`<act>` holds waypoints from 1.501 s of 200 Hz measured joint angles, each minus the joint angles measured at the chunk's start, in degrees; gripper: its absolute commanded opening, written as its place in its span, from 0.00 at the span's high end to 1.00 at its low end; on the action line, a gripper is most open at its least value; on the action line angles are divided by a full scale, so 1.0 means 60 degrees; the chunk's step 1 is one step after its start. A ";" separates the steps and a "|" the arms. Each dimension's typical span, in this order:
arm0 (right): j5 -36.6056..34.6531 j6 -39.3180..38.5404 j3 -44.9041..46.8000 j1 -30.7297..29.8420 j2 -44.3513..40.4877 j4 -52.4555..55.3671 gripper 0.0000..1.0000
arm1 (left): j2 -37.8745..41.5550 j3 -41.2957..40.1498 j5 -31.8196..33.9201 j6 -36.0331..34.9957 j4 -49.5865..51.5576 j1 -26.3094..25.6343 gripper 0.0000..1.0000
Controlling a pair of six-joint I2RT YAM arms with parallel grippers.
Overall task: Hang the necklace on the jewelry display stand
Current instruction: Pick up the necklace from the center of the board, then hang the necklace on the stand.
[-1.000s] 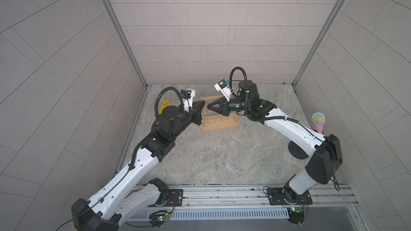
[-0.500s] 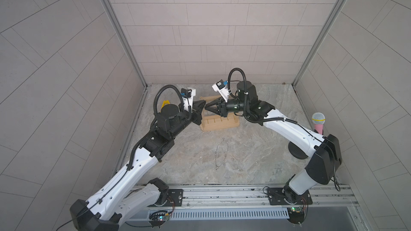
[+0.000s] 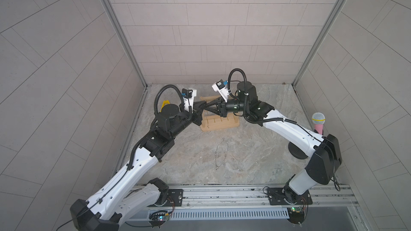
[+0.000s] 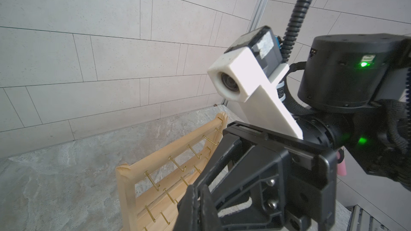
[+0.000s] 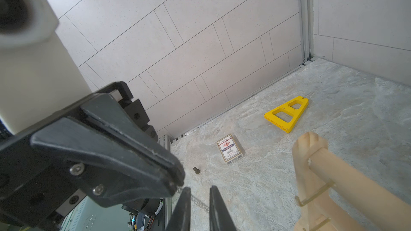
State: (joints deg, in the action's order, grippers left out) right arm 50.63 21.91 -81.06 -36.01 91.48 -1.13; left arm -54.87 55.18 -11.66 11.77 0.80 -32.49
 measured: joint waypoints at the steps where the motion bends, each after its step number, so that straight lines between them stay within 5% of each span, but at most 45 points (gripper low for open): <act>1: 0.0004 0.0011 0.0000 0.0000 0.0000 0.0004 0.81 | 0.0000 0.0000 -0.0004 0.0000 0.0000 0.0000 1.00; 220: 0.0503 0.0495 0.0729 -0.0058 0.0000 -0.1275 0.73 | 0.0004 0.0178 -0.0565 0.0222 0.0284 0.0000 1.00; 300: 0.0430 0.0605 0.0892 -0.0062 -0.0044 -0.1497 1.00 | 0.0004 0.0412 -0.0619 0.0280 0.0452 0.0004 1.00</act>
State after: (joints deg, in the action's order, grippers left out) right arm 53.21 25.54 -75.70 -36.38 91.22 -10.11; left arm -54.85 57.65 -15.38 13.45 3.51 -32.47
